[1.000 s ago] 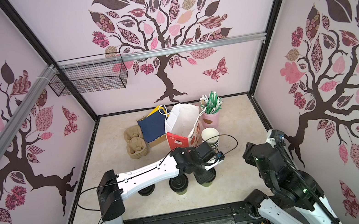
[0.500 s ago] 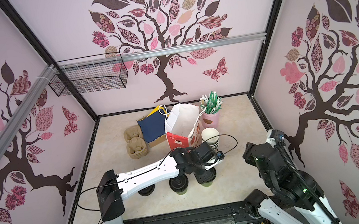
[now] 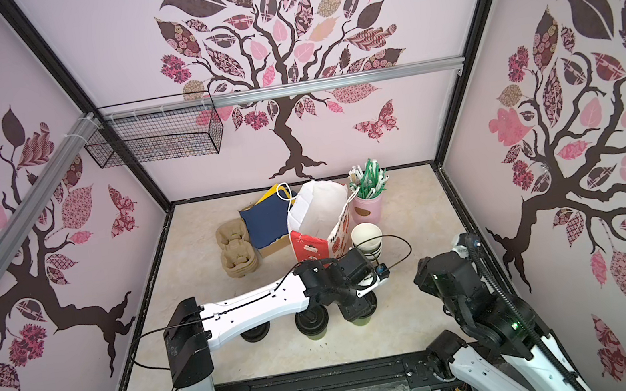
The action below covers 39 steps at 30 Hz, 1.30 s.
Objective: Pack the takeout coffee
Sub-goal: 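Move the right gripper to the lidded cup and press the lid edge down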
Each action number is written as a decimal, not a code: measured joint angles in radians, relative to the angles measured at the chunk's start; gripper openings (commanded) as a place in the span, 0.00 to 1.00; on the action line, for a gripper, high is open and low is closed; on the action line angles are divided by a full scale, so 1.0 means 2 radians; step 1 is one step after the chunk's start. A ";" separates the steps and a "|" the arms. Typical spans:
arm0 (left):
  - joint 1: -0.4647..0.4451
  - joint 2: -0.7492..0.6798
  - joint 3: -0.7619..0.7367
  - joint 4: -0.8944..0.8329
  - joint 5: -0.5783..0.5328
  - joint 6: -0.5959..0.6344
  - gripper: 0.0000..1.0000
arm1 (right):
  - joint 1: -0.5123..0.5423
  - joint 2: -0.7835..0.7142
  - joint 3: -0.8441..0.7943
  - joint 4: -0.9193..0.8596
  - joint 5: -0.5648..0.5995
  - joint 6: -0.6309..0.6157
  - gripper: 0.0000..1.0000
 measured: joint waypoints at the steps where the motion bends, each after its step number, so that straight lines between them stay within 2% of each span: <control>1: 0.000 0.000 -0.001 0.001 0.000 -0.001 0.58 | 0.000 0.005 -0.007 0.001 -0.016 0.004 0.67; 8: 0.001 -0.005 -0.010 0.010 0.003 -0.002 0.58 | 0.000 0.046 -0.070 0.017 -0.134 0.018 0.65; 15: 0.002 -0.010 -0.019 0.019 0.008 -0.006 0.58 | -0.001 0.046 -0.115 0.046 -0.223 0.030 0.65; 23: 0.002 -0.019 -0.035 0.034 0.012 -0.006 0.59 | -0.034 0.046 -0.149 0.088 -0.322 0.030 0.67; 31: 0.002 -0.025 -0.046 0.047 0.009 -0.008 0.60 | -0.040 0.039 -0.166 0.134 -0.384 0.030 0.67; 39: 0.002 -0.027 -0.049 0.053 0.007 -0.009 0.63 | -0.040 0.053 -0.181 0.162 -0.407 0.026 0.59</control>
